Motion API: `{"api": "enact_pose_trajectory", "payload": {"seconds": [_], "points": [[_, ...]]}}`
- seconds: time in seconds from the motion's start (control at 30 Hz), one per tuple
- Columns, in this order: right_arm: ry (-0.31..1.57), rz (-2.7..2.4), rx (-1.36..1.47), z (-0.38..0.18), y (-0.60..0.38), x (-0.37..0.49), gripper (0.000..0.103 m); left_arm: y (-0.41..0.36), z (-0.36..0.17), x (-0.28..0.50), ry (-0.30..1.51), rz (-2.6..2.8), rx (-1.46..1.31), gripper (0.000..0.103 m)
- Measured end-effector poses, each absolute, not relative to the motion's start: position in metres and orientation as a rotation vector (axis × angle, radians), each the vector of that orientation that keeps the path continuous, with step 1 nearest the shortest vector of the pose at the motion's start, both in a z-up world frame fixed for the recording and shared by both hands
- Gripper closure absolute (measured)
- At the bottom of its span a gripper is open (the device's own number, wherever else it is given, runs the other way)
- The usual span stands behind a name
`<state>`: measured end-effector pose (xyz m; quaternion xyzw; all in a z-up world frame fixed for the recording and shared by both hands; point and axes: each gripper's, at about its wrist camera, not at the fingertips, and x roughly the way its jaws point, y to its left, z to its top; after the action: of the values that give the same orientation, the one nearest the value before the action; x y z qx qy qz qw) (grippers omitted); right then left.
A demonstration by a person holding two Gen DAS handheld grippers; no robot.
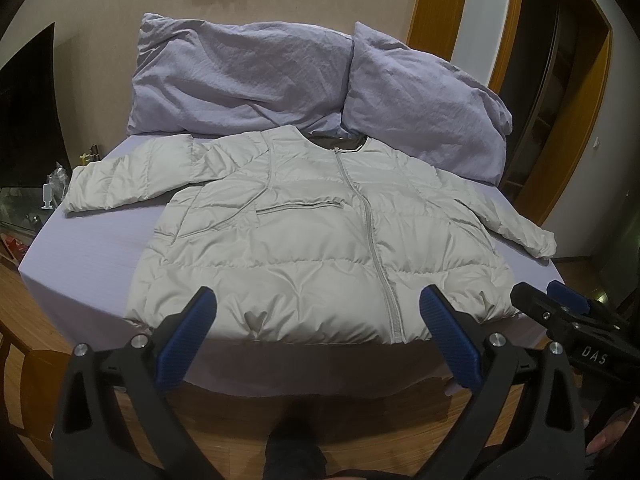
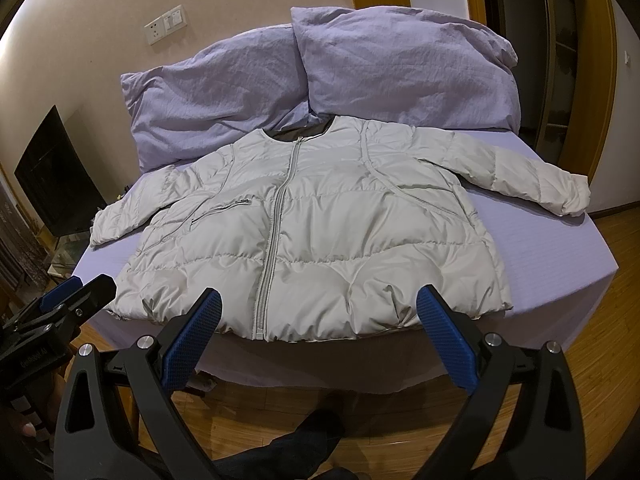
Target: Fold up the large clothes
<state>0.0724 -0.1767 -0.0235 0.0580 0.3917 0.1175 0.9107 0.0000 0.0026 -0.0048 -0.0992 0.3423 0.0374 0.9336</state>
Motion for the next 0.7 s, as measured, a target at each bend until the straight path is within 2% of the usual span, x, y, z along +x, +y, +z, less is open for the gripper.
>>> {"api": "enact_pose_trajectory", "payload": {"seconds": [0.7], "points": [[0.812, 0.243, 0.121, -0.0227, -0.1755, 0.0740, 0.003, 0.0019, -0.0047, 0.0006, 0.705, 0.079, -0.200, 0.002]]}}
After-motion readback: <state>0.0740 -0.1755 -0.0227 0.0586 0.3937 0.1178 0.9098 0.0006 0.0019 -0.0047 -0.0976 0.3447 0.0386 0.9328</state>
